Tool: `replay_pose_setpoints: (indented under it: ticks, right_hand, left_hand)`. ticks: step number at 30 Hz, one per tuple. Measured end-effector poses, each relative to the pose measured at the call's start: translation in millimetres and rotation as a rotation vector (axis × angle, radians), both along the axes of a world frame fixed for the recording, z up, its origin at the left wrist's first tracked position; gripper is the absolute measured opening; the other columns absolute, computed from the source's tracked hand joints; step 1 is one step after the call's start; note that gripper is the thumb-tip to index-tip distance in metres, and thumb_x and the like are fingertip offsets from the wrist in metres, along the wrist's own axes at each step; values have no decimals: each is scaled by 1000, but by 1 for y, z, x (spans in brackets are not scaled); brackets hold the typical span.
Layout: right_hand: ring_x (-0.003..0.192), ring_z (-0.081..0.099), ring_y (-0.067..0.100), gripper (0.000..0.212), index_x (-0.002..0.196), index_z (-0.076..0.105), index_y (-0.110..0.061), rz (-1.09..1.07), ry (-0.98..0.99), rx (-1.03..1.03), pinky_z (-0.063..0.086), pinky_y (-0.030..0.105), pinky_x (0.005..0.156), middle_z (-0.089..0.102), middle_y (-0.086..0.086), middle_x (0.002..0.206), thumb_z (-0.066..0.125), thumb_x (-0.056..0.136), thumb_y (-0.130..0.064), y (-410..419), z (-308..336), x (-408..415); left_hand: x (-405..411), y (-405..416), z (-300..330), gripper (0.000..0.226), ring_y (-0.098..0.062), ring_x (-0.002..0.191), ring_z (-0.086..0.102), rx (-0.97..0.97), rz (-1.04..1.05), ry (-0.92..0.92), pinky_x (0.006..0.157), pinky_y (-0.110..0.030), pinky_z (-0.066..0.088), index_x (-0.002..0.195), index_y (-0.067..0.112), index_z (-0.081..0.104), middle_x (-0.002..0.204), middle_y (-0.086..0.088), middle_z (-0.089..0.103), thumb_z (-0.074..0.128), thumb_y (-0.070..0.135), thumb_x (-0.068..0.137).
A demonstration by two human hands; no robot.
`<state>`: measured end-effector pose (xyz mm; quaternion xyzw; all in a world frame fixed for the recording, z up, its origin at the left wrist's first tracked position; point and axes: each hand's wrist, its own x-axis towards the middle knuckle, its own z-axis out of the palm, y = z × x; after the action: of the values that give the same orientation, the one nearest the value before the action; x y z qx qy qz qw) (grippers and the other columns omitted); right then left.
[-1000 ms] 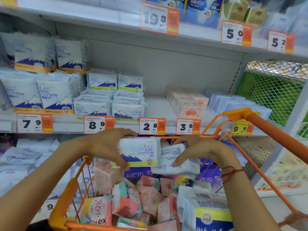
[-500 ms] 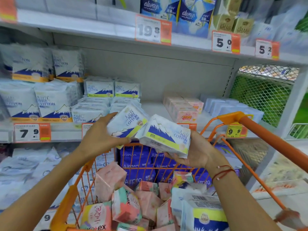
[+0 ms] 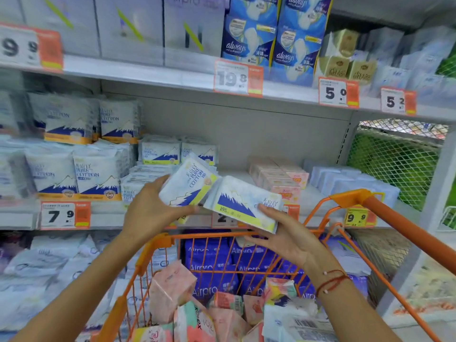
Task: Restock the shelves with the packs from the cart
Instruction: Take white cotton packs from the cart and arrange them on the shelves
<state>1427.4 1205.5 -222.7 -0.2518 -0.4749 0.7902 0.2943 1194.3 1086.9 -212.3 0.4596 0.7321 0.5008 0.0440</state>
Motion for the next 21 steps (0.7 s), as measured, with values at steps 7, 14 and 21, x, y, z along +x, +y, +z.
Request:
replay_pose_setpoints:
  ticks: [7, 14, 21]
  right_hand:
    - [74, 68, 3, 37, 111, 64, -14, -271, -172, 368, 44, 20, 67, 74, -3, 95, 73, 77, -22, 29, 42, -39]
    - [95, 68, 20, 40, 106, 64, -14, -418, -164, 508, 55, 38, 84, 72, 4, 104, 81, 70, -17, 91, 52, -104]
    - [97, 57, 13, 64, 127, 48, -14, -414, -250, 635, 46, 23, 80, 60, -2, 118, 81, 72, -19, 141, 45, -178]
  left_hand:
    - [-65, 15, 32, 91, -33, 121, 38, 22, 329, 438, 97, -45, 37, 136, 24, 48, 129, -13, 45, 84, 53, 57]
    - [-114, 63, 47, 88, -32, 114, 40, -171, 328, 877, 91, -42, 39, 140, 19, 44, 128, -11, 45, 81, 47, 65]
    - [-156, 128, 44, 78, -28, 131, 28, -437, 415, 985, 104, -40, 34, 142, 27, 28, 139, -5, 32, 71, 40, 78]
